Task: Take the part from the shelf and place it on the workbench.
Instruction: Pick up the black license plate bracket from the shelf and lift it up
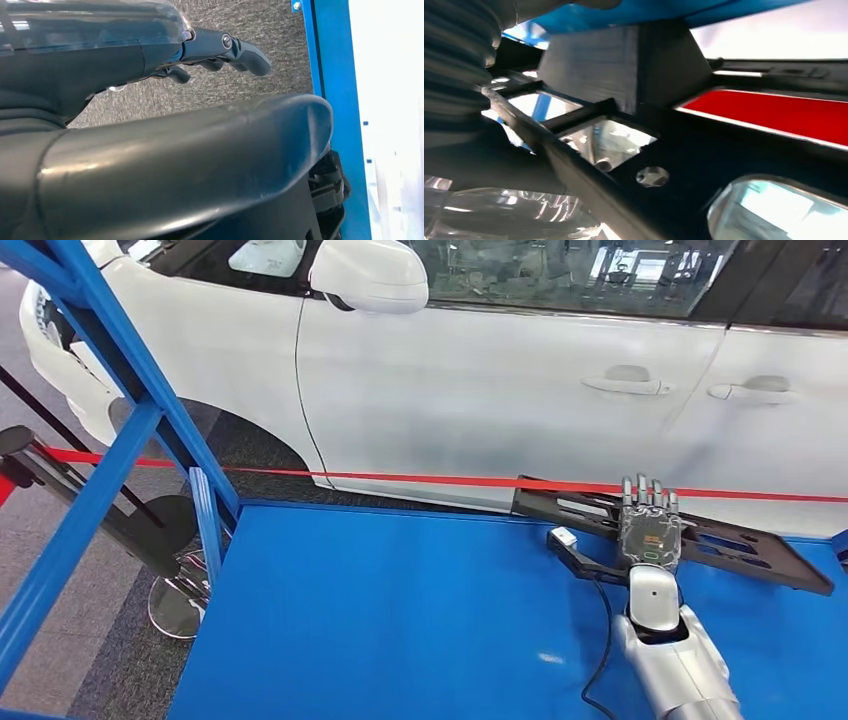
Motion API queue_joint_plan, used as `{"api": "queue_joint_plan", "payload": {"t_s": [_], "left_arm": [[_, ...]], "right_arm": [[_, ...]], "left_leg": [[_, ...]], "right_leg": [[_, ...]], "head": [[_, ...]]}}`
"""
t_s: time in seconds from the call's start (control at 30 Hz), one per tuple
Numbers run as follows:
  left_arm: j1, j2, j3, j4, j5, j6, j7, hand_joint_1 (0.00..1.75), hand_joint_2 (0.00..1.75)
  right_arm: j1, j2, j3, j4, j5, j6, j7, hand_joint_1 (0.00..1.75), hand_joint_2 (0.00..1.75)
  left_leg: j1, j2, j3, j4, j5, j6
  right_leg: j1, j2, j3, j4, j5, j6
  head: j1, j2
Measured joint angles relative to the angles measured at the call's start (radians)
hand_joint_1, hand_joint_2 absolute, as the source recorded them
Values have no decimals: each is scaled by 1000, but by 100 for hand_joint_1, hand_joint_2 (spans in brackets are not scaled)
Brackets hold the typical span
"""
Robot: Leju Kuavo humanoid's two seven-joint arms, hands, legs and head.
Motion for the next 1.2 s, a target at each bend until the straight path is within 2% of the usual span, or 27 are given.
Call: {"api": "queue_joint_plan", "payload": {"t_s": [0.2, 0.53, 0.67, 0.97, 1.1, 1.2], "left_arm": [[0, 0, 3, 0, -4, 2, -1, 0, 0], [-1, 0, 11, 0, -5, 6, -9, 0, 0], [-2, 0, 13, 0, -6, 9, -13, 0, 0], [-1, 0, 25, 0, -8, 35, -28, 0, 0], [0, 0, 35, 0, -13, 39, -44, 0, 0], [0, -1, 42, 0, -9, 37, -70, 0, 0]], "right_arm": [[19, -10, -54, 2, 0, 9, 5, 0, 175], [26, -11, -90, 1, 1, 24, -3, 0, 175], [28, -10, -97, 0, 1, 21, -21, 173, 175], [123, 6, -95, -111, -14, -56, -77, 175, 175], [180, 34, -95, -237, -43, -206, -146, 175, 175], [217, 70, -80, -350, -122, -305, -228, 175, 175]], "left_leg": [[0, 1, 3, 0, -1, 0], [1, 1, 6, 0, -1, 0], [0, 1, 7, 0, -1, 0], [0, 1, 2, 0, 0, -1], [0, 1, -5, 0, 1, -2], [0, 1, -7, 0, 1, -2]], "right_leg": [[0, 0, 2, 0, -2, -2], [0, 0, 5, 0, -2, -2], [0, 0, 7, 0, -2, -2], [0, 0, 3, 1, -1, 0], [0, 0, -5, 4, 0, 1], [0, 1, -9, 5, 0, 0]], "head": [[0, 0], [0, 0], [0, 0], [0, 0], [0, 0], [0, 0]]}}
